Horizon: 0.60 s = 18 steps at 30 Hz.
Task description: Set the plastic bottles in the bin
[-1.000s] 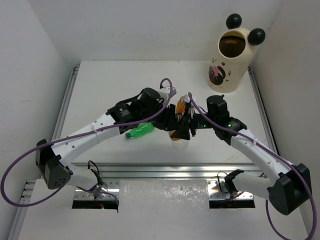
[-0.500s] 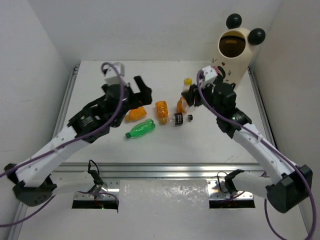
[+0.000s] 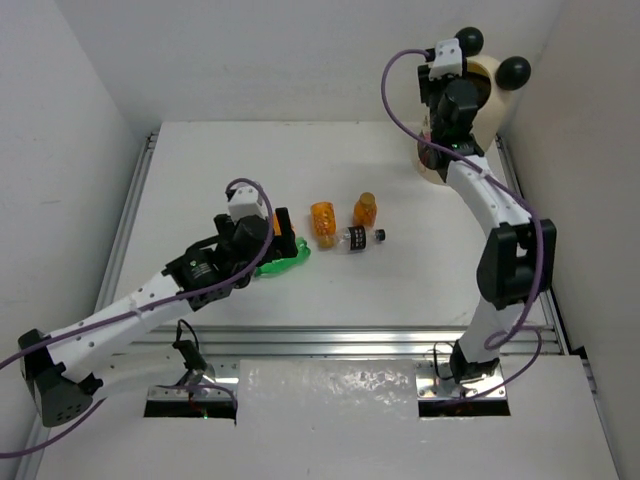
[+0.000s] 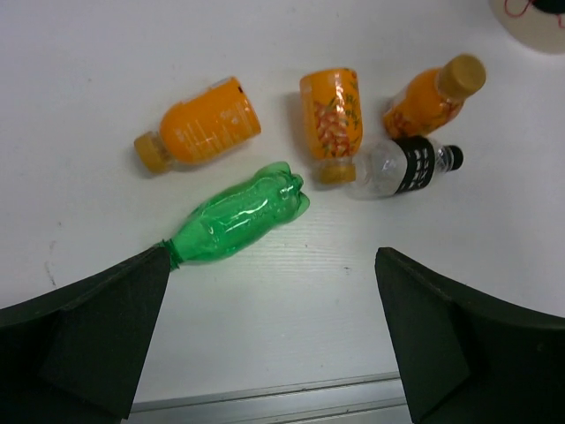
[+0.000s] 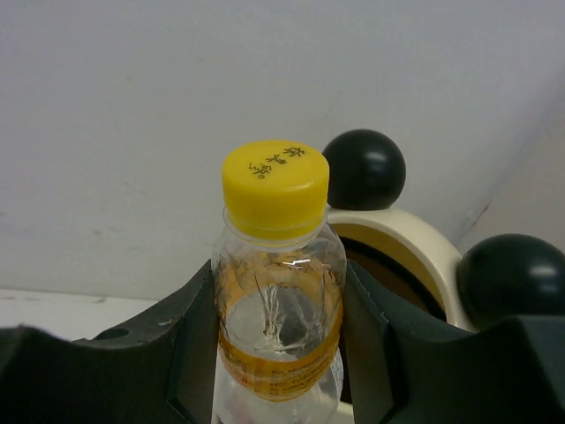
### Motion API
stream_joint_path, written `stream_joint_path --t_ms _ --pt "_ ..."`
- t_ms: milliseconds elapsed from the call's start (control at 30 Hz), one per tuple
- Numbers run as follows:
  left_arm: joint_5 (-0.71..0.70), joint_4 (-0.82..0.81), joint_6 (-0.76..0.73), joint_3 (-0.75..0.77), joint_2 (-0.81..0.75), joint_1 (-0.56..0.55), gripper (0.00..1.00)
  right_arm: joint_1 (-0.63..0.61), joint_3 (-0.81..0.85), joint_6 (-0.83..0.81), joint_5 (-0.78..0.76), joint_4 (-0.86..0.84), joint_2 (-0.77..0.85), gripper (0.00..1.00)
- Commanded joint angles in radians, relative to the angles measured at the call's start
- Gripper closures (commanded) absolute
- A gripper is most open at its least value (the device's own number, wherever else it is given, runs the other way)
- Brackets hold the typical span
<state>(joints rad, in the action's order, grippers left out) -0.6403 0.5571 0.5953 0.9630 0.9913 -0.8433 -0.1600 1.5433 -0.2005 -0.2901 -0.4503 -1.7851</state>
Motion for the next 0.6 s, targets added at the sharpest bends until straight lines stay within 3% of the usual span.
stream_joint_path --t_ms 0,133,433,533,567 --pt "0.051 -0.120 -0.014 -0.019 0.001 0.006 0.00 0.036 0.093 -0.122 -0.035 -0.160 -0.107 1.00" --pt "0.056 -0.154 -0.014 -0.050 0.017 0.007 0.00 0.057 0.243 -0.111 -0.024 -0.133 -0.213 1.00" --pt "0.030 -0.177 0.047 -0.115 0.030 0.009 0.00 0.071 0.402 -0.174 -0.024 -0.073 -0.353 0.98" --pt "0.015 -0.163 0.084 -0.112 0.056 0.010 0.00 0.077 0.373 -0.183 -0.041 -0.079 -0.350 0.71" --pt "0.010 -0.157 0.095 -0.107 0.063 0.010 0.00 0.079 0.348 -0.185 -0.046 -0.083 -0.341 0.56"
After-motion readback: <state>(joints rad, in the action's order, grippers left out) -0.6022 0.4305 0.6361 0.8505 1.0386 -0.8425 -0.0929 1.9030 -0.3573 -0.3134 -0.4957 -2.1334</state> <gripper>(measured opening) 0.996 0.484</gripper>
